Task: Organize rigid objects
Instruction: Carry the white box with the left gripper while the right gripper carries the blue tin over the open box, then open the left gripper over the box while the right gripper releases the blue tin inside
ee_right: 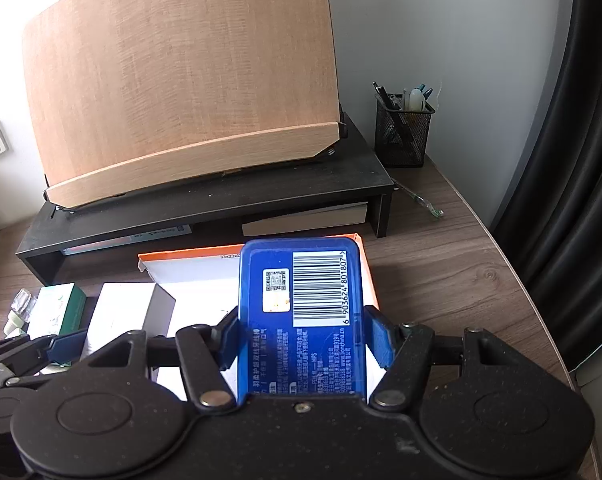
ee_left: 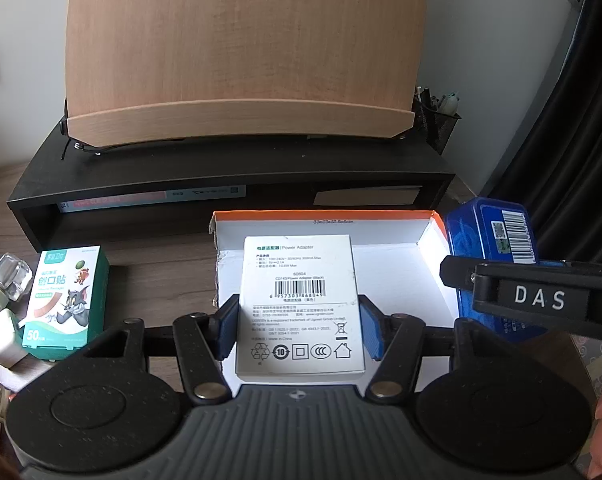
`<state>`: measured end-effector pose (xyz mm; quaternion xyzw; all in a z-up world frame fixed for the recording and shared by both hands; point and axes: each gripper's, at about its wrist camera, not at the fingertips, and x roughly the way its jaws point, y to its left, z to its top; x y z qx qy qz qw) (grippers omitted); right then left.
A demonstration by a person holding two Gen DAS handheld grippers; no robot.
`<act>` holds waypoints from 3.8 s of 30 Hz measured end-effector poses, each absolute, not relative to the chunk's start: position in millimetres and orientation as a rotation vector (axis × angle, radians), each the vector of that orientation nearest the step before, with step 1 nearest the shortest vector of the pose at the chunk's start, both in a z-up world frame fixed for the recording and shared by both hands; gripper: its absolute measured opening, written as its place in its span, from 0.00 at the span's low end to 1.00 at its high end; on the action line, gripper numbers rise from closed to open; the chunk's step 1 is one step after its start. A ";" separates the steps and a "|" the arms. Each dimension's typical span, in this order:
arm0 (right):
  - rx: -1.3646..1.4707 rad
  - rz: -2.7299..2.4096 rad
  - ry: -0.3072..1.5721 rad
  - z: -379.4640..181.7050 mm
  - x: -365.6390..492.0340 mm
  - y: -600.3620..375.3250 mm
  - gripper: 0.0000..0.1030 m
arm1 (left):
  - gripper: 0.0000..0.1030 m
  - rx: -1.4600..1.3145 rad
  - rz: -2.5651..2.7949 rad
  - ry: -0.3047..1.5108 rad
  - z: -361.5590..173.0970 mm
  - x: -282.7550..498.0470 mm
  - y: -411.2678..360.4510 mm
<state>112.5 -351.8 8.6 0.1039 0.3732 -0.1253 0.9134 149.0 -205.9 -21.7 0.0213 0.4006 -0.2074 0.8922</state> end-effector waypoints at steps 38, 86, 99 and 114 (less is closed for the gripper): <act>0.225 -0.233 0.834 -14.5 145.9 -363.0 0.73 | 0.58 0.052 -0.444 0.880 -41.4 170.4 -218.8; 0.296 -0.267 0.722 16.7 73.9 -392.4 0.88 | 0.93 0.064 -0.388 0.847 -11.9 145.1 -218.1; 0.277 -0.179 0.729 18.9 35.8 -377.6 0.89 | 0.93 0.045 -0.336 0.819 0.0 101.9 -203.6; 0.259 -0.099 0.728 19.9 11.6 -365.3 0.89 | 0.93 0.018 -0.261 0.794 5.3 65.6 -189.1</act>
